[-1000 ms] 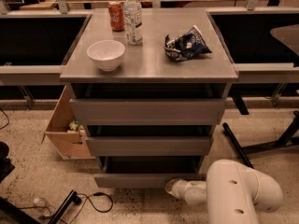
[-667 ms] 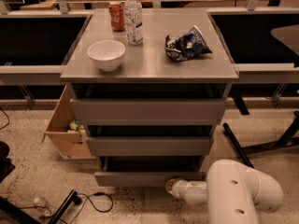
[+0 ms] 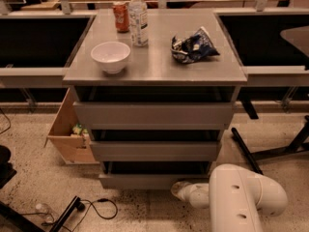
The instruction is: Close bottom drawer
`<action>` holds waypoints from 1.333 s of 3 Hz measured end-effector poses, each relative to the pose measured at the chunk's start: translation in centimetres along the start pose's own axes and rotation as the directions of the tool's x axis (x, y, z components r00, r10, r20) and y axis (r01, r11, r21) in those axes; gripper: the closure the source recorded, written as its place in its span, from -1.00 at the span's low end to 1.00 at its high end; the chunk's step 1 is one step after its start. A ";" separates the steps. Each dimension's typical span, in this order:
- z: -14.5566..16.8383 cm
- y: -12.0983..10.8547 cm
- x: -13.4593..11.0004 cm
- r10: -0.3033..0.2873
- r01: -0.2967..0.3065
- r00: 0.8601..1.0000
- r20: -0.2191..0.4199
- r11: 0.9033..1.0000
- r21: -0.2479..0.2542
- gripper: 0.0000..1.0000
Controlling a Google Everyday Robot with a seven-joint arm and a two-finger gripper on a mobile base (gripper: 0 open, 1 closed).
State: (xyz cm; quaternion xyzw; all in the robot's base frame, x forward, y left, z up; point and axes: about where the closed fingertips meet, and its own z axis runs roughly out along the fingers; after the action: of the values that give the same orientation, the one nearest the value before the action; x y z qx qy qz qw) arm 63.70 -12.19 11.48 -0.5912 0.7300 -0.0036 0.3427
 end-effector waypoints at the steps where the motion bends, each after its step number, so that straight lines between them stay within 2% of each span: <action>1: 0.0 0.1 0.0 0.001 -0.001 1.000 0.000 1.000 0.000 0.62; 4: 0.0 0.1 0.0 0.001 -0.001 1.000 0.000 1.000 0.000 -0.78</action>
Offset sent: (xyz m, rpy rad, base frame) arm -0.0009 0.0001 -0.0001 0.0001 0.0003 -0.0005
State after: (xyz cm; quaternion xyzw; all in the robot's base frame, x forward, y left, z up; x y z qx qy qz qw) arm 63.60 -12.18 11.46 -0.5911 0.7302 -0.0035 0.3427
